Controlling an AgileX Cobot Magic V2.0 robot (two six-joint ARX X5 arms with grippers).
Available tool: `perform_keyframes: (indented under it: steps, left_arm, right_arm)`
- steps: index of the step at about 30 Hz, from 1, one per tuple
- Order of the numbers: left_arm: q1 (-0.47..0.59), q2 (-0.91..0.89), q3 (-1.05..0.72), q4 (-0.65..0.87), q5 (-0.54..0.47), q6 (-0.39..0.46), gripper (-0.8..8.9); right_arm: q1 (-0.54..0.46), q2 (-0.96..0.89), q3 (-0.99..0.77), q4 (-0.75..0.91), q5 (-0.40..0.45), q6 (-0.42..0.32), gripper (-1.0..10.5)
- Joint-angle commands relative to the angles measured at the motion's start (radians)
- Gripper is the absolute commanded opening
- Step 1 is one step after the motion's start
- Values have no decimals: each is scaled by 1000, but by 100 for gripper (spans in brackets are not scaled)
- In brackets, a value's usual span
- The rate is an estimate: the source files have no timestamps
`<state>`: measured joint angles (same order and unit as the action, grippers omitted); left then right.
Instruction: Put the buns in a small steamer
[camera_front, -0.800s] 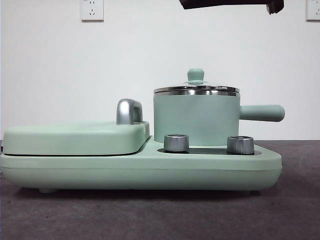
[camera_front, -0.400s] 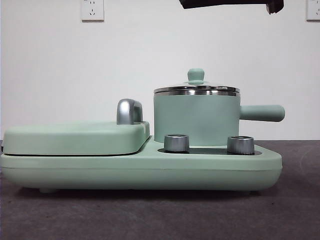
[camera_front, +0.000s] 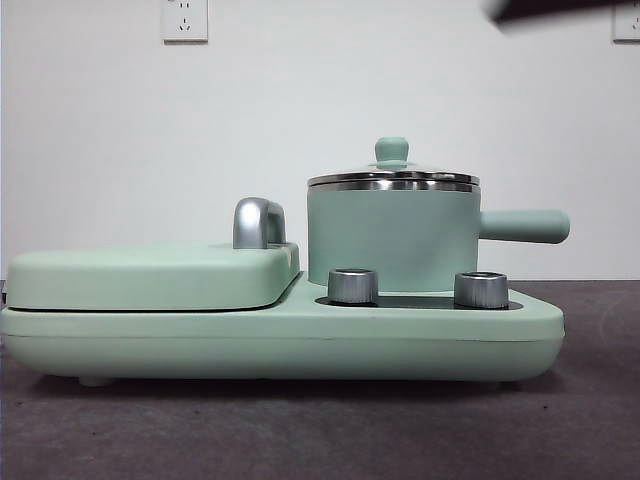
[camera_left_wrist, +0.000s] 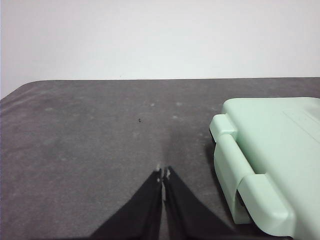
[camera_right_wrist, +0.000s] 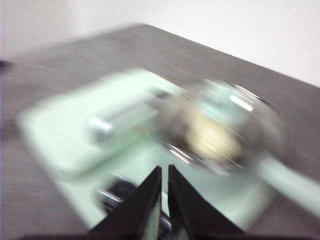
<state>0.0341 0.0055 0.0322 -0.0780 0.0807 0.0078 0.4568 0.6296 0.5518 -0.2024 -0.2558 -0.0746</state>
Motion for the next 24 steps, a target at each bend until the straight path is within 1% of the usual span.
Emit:
perform_keyframes:
  steps: [1, 4, 5, 10, 15, 17, 24]
  left_arm:
    - [-2, -1, -19, 12, 1, 3, 7]
    - [-2, -1, -19, 12, 1, 3, 7]
    - [-2, -1, -19, 12, 1, 3, 7]
    - [-2, -1, -19, 12, 1, 3, 7]
    - [-2, -1, -19, 11, 1, 3, 7]
    - [-2, -1, -19, 12, 1, 3, 7]
    - [-2, -1, -19, 12, 1, 3, 7]
  right_arm:
    - [-126, -128, -95, 8, 71, -19, 19]
    - [-217, -269, -201, 40, 197, -18, 19]
    - [-237, -309, -233, 54, 216, -18, 19]
    - [-296, -497, -403, 140, 220, -10, 19]
    - [-311, -604, -539, 240, 221, 37, 19]
    - [-313, -630, -540, 194, 232, 44, 19]
    - [-317, -626, -540, 202, 238, 44, 19]
